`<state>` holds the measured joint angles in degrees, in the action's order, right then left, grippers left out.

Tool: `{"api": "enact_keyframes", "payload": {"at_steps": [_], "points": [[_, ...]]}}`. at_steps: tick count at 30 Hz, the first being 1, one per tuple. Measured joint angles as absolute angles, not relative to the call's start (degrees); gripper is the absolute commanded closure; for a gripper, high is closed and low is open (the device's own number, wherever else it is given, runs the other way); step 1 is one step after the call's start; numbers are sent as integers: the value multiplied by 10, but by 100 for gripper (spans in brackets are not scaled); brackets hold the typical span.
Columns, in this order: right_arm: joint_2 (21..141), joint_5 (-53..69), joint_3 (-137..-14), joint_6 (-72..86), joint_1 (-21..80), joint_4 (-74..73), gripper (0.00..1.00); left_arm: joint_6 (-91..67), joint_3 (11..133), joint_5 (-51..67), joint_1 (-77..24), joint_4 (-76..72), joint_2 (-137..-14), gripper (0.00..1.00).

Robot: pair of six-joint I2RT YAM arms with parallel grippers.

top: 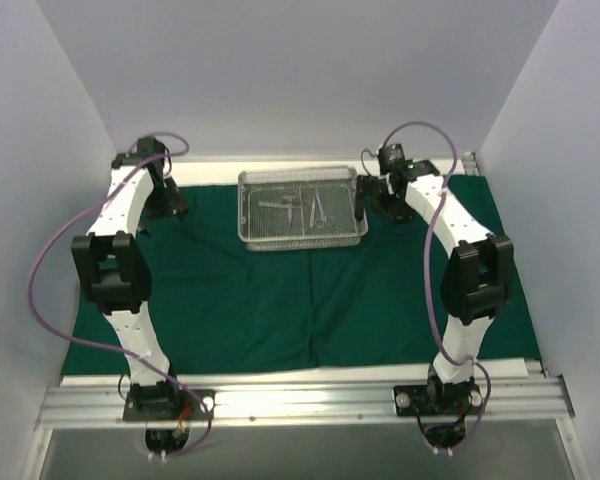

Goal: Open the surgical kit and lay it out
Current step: Smooth out the surgical kit at the center of the board, then adjust the container in the surgical kit.

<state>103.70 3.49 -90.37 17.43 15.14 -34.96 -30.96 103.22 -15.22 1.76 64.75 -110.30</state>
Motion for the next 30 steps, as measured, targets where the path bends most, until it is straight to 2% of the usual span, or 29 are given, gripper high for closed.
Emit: {"api": "enact_keyframes", "payload": {"at_steps": [4, 11, 15, 17, 21, 22, 23, 30], "points": [[1143, 7, -989, 154, 146, -372, 0, -269, 1121, -138, 20, 669, -1226, 6], [1281, -20, -1098, 132, 142, -403, 0, -218, 1237, -130, 24, 718, -1357, 5], [1336, -18, -1119, 135, 142, -396, 0, -213, 1285, -95, 33, 735, -1423, 4], [1339, -13, -1128, 132, 141, -395, 0, -211, 1297, -81, 42, 739, -1431, 0], [1349, -5, -1136, 133, 135, -394, 0, -206, 1334, -57, 55, 764, -1454, 0], [1349, -5, -1138, 134, 135, -394, 0, -204, 1356, -55, 57, 776, -1468, 5], [1350, -5, -1138, 135, 135, -394, 0, -203, 1386, -50, 59, 791, -1485, 6], [1365, 10, -1161, 139, 131, -401, 0, -192, 1488, -22, 65, 825, -1539, 5]]}}
